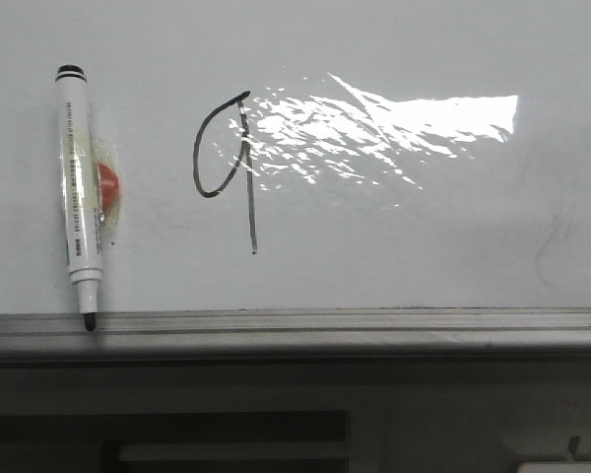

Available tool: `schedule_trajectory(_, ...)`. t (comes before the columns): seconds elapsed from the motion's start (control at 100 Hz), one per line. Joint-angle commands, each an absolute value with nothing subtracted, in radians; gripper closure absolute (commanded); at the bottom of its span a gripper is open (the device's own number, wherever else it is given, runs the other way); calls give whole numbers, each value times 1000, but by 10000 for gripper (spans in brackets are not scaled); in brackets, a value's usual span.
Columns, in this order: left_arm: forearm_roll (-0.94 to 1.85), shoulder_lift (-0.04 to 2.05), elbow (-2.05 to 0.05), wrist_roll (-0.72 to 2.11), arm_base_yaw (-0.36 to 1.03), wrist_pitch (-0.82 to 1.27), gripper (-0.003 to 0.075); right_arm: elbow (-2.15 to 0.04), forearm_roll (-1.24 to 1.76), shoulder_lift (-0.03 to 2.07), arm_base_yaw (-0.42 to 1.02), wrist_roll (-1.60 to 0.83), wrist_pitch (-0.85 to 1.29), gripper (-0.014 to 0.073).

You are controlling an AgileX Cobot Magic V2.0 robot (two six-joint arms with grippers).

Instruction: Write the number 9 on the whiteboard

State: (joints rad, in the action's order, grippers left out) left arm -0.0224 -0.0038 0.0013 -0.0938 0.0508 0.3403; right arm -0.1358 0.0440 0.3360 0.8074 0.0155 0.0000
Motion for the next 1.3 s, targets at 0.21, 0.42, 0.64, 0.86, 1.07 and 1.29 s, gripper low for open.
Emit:
schedule_trajectory(0.21, -24, -31, 21, -101, 50, 300, 741, 30, 33, 342, 776, 10, -241, 661)
schedule_trajectory(0.42, -24, -31, 21, -101, 50, 300, 741, 39, 33, 342, 585, 10, -301, 661)
schedule_trajectory(0.64, -24, -31, 21, -101, 50, 300, 741, 39, -26, 340, 310, 10, -305, 661)
schedule_trajectory(0.86, -24, -31, 21, -101, 50, 300, 741, 39, -97, 275, 132, 29, -244, 661)
schedule_trajectory(1.07, -24, -31, 21, -101, 50, 300, 741, 39, -97, 102, 36, 29, -9, 661)
schedule_trajectory(1.29, -24, -31, 21, -101, 50, 302, 741, 39, -93, -18, -11, 29, 269, 661)
